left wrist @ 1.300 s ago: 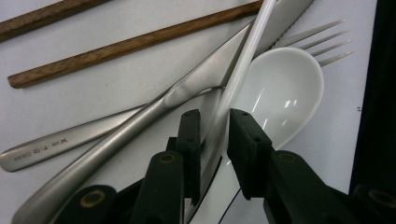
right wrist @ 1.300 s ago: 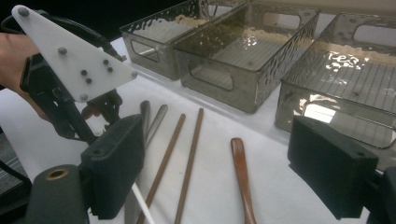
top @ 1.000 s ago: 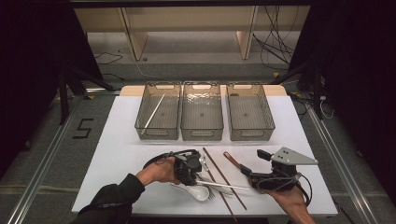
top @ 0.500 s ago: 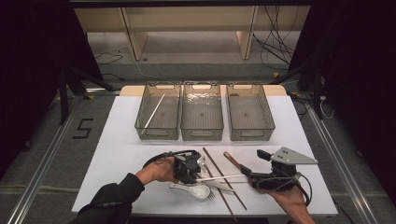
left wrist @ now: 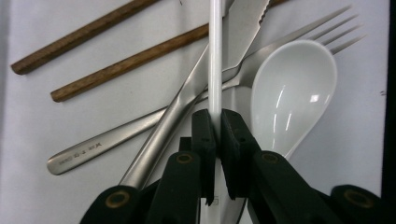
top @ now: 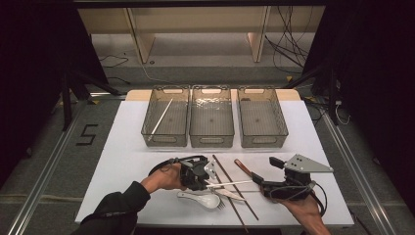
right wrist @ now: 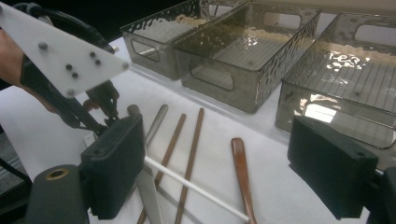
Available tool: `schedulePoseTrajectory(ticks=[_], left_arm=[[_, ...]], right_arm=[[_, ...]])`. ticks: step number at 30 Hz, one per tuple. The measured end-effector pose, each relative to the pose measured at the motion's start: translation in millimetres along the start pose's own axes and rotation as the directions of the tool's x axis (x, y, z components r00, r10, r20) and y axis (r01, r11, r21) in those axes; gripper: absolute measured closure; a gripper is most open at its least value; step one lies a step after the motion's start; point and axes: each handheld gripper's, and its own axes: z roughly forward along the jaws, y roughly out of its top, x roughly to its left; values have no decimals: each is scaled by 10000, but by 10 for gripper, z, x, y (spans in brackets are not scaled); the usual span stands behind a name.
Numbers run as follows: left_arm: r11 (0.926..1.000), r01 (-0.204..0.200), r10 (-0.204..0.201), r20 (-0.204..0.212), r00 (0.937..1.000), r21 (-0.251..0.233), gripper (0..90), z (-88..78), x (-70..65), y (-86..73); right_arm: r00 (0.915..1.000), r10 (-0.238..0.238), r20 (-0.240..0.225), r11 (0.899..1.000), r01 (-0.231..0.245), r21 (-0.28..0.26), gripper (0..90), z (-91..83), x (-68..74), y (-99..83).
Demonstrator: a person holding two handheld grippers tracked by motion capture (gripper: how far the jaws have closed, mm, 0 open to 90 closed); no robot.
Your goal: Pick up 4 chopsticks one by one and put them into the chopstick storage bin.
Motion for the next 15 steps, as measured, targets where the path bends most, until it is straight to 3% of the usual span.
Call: schedulePoseTrajectory(ticks=[4,6,9,15], left_arm=[[9989,266,-275,-217,9994,-391,841,-118,29,-10],[9959,611,-635,-333,9974,-672,840,-183,57,-28],[9890,1051,-1102,-444,9929,-1044,840,-286,113,-61],[9677,1884,-2018,-670,9771,-1673,840,-454,211,-139]], right_arm=[[10000,5,-3,10000,-5,-27,199,-2,1,0],[10000,-7,-14,10000,7,-21,199,-1,1,0],[10000,-16,-14,10000,16,-10,199,-1,4,0],[10000,-20,-9,10000,20,5,199,1,5,-1]])
